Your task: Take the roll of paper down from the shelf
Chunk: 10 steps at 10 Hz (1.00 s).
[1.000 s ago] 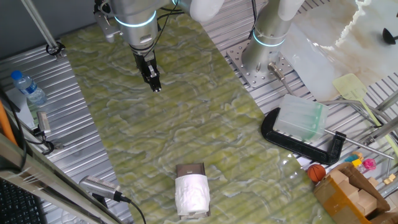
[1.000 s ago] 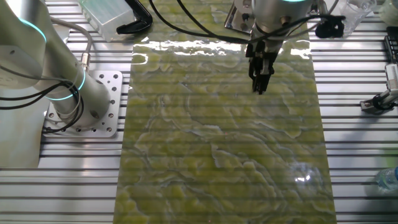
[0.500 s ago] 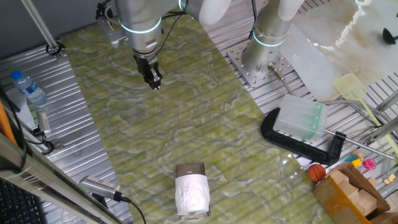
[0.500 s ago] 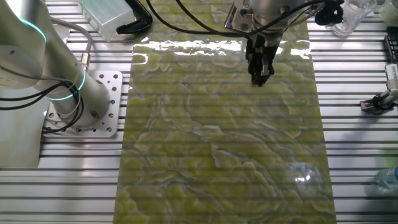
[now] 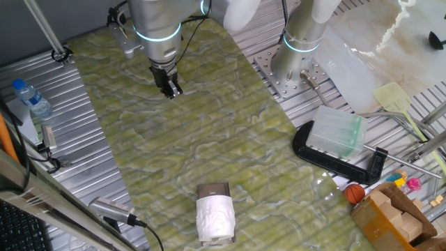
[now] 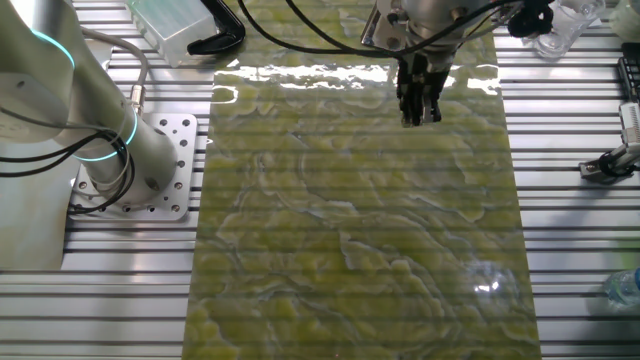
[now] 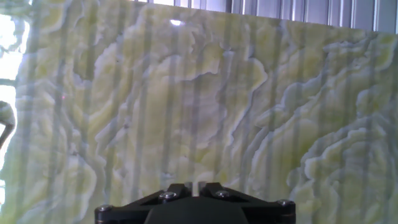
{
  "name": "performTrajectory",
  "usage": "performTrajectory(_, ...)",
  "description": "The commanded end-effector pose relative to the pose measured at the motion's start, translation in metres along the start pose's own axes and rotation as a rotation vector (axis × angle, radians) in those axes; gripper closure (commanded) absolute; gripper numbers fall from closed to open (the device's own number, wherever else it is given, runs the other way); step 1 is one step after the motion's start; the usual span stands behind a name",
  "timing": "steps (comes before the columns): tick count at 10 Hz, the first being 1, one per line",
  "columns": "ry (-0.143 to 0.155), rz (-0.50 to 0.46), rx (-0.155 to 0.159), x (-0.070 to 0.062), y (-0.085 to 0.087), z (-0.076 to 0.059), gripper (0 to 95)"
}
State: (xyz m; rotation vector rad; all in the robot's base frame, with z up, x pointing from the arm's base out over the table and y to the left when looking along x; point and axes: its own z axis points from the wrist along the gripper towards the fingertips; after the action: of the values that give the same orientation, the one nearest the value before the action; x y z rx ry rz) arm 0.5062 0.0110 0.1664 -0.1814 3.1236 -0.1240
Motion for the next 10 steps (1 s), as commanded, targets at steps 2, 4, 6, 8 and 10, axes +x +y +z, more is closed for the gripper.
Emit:
performTrajectory(2,0.000,-0.006,0.002,-0.006,0.005,0.000,95.0)
performTrajectory(4,0.004,-0.006,0.002,-0.013,0.008,-0.002,95.0)
performTrajectory(6,0.008,-0.012,0.000,-0.023,0.014,-0.004,95.0)
performTrajectory(8,0.006,-0.030,0.000,-0.028,0.024,-0.003,95.0)
performTrajectory(10,0.004,-0.056,0.000,-0.035,0.035,-0.002,95.0)
